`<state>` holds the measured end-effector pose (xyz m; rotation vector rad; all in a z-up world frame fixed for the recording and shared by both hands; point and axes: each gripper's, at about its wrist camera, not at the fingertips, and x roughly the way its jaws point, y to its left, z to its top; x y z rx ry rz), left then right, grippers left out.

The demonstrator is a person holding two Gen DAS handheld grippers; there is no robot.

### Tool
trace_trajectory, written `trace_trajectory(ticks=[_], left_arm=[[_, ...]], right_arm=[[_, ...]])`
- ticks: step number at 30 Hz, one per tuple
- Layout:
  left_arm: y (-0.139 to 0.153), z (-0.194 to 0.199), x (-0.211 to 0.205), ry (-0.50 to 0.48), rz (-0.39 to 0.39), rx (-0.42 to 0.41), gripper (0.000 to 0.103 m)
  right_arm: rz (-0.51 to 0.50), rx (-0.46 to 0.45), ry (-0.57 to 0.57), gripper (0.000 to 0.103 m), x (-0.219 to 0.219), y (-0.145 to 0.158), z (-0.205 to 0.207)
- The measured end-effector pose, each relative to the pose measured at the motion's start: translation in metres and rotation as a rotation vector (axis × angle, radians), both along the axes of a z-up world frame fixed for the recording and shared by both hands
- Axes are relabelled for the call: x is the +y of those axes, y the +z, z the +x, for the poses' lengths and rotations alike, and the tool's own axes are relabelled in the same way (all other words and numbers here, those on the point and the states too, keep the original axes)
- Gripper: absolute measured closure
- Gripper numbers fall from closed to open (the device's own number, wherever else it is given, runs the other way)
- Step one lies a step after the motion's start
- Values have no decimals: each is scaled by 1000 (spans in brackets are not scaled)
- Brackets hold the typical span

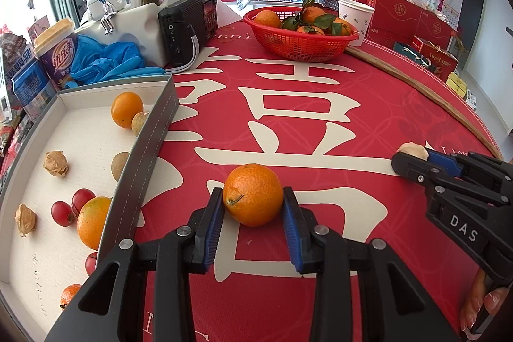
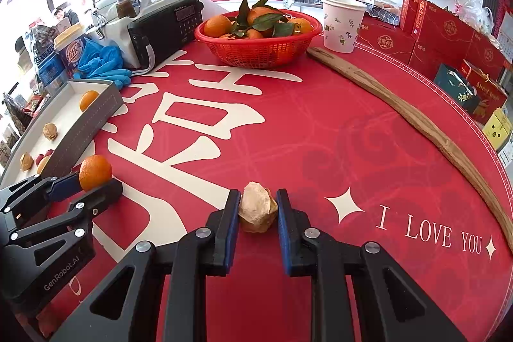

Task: Organize fruits
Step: 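Carry the orange and husk fruit with both tools toward the white tray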

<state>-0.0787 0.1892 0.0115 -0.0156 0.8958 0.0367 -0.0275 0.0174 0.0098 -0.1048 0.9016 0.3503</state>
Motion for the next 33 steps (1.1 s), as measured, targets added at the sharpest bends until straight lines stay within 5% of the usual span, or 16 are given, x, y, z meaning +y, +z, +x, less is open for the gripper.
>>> trace_trajectory(ticks=[15,23,28,29,31,33], left_arm=[[9,-4,3,-2,-45,-29,66],[18,-9,2,0,-17,-75,66],[17,-8,4,3,-28,-62,66],[17,-7,4,3,-30,-60,66],[17,-7,4,3,-35,-59,66],[18,-8,3,0,-35,-63,66]], right_arm=[[128,29,-1,80,-13,8,1],[134,28,15,80,-8,8,-2],[50,-11,-16,79,-5,6,-1],[41,-7,-10,75,-4,5,1],[32,5,-7,35,-3,2,6],[19,5,-8,32,-1,-1,9]])
